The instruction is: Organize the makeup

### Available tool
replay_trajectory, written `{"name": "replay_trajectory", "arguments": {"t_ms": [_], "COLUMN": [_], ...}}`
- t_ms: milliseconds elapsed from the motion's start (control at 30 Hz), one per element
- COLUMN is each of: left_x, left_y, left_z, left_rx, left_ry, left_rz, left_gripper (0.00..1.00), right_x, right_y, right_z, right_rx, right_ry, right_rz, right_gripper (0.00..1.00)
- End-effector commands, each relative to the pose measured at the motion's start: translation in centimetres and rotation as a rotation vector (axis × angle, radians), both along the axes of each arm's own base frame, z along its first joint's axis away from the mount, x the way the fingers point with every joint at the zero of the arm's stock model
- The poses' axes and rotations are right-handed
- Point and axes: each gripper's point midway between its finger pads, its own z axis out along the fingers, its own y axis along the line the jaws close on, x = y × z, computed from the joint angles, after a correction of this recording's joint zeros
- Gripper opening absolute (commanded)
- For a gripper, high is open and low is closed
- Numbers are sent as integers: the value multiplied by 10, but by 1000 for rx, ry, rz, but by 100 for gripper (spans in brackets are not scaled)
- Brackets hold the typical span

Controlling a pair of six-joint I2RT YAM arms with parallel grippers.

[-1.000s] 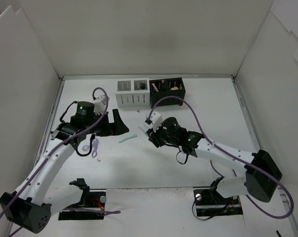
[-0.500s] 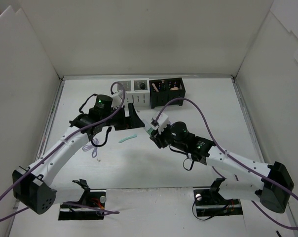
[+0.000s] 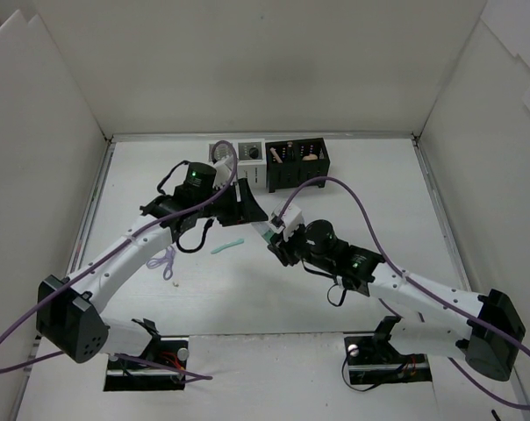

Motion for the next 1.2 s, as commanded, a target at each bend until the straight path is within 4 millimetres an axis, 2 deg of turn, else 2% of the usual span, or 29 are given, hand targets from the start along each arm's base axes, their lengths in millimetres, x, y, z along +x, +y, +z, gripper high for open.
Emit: {"name": "replay_trajectory", "arguments": {"t_ms": [0, 67, 367, 467, 567, 600, 667, 700, 800, 833, 900, 933, 1033, 1067, 1133, 1167], "left_x": [6, 7, 1, 2, 1, 2, 1, 2, 2, 2, 4, 4, 15, 21, 39, 52], "left_y": [-15, -17, -20, -21, -23, -24, -26, -26, -26, -26, -25, -23, -15, -12, 2, 5], "left_z": [40, 39, 32, 35, 39, 41, 42, 43, 43, 43, 46, 44, 47, 50, 54, 66], "left_rx": [-87, -87, -73, -77, -93, -99, -104, -105, -105, -105, -99, -84, -65, -64, -36, -22], "left_ry": [-94, -91, -64, -70, -76, -79, -75, -78, -78, -78, -91, -91, -103, -112, -145, -181], "left_rz": [-23, -29, -57, -60, -72, -76, -84, -86, -86, -85, -76, -76, -49, -38, 12, 35], "left_gripper": [50, 46, 44, 39, 24, 14, 7, 0, 0, 0, 0, 0, 0, 0, 0, 0], "right_x": [9, 9, 10, 9, 8, 8, 9, 8, 10, 10, 11, 16, 19, 20, 25, 25], "right_y": [8, 7, 2, 3, 3, 3, 3, 3, 3, 3, 4, -1, -7, -10, -20, -26], "right_z": [45, 46, 48, 49, 48, 49, 48, 47, 45, 43, 41, 42, 40, 40, 44, 47], "right_rx": [131, 132, 132, 134, 133, 134, 133, 132, 126, 122, 118, 112, 95, 80, 67, 68], "right_ry": [-106, -110, -121, -121, -118, -118, -118, -115, -102, -98, -84, -93, -85, -80, -91, -96], "right_rz": [-22, -24, -38, -33, -31, -31, -32, -31, -46, -47, -51, -88, -132, -148, -203, -221], "right_gripper": [0, 0, 0, 0, 0, 0, 0, 0, 17, 35, 54, 67, 78, 79, 82, 82]}}
